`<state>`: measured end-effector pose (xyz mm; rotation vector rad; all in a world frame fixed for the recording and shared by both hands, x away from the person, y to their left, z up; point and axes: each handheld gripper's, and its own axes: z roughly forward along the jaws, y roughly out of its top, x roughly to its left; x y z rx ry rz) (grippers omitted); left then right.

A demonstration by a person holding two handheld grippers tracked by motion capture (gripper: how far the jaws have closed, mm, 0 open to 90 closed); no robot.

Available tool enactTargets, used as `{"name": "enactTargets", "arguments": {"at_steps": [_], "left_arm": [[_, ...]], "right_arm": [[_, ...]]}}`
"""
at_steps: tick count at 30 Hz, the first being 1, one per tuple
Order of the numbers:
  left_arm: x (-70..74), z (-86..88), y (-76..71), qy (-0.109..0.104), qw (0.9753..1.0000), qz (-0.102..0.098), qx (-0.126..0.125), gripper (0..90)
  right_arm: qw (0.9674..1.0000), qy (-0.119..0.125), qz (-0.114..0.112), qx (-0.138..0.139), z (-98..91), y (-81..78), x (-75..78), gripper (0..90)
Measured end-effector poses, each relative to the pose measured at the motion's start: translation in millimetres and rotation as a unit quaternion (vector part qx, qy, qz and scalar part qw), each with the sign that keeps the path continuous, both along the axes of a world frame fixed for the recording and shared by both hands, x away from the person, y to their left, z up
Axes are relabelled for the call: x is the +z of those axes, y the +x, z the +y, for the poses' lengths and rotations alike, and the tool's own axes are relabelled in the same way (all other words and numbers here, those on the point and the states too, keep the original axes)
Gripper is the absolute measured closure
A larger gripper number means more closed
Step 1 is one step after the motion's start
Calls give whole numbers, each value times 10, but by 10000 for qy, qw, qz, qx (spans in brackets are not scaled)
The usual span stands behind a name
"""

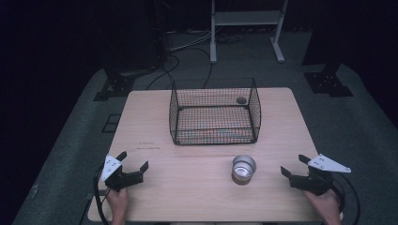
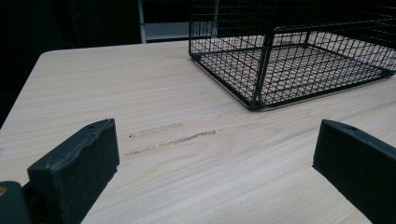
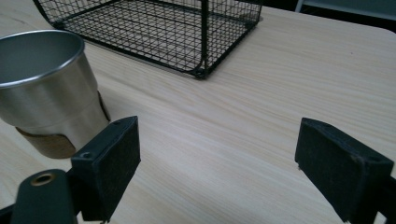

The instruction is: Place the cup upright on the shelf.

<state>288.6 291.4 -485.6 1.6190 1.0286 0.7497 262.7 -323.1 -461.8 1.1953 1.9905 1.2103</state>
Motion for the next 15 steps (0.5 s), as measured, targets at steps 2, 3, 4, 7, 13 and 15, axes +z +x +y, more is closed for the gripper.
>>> {"name": "enactTargets", "arguments": {"at_steps": [2,3,4,7,13,15], "left_arm": [[0,1,-1,-4,10000,-4,2,0],[0,1,-1,-7,10000,-7,2,0],[0,1,-2,-8,10000,-7,2,0],[0,2,-2,-6,10000,-6,3,0],[0,7,-5,-20,10000,-19,9,0],[0,9,-4,-24,10000,-19,10,0]], "right_arm": [[10000,-39,-10,61,32,-2,21,133],[10000,-39,-10,61,32,-2,21,133],[9999,-52,-13,123,62,-2,43,134],[9998,-66,-16,194,92,-3,67,133],[9992,-96,-61,384,209,-29,153,131],[9987,-132,-87,491,265,-40,184,128]]}}
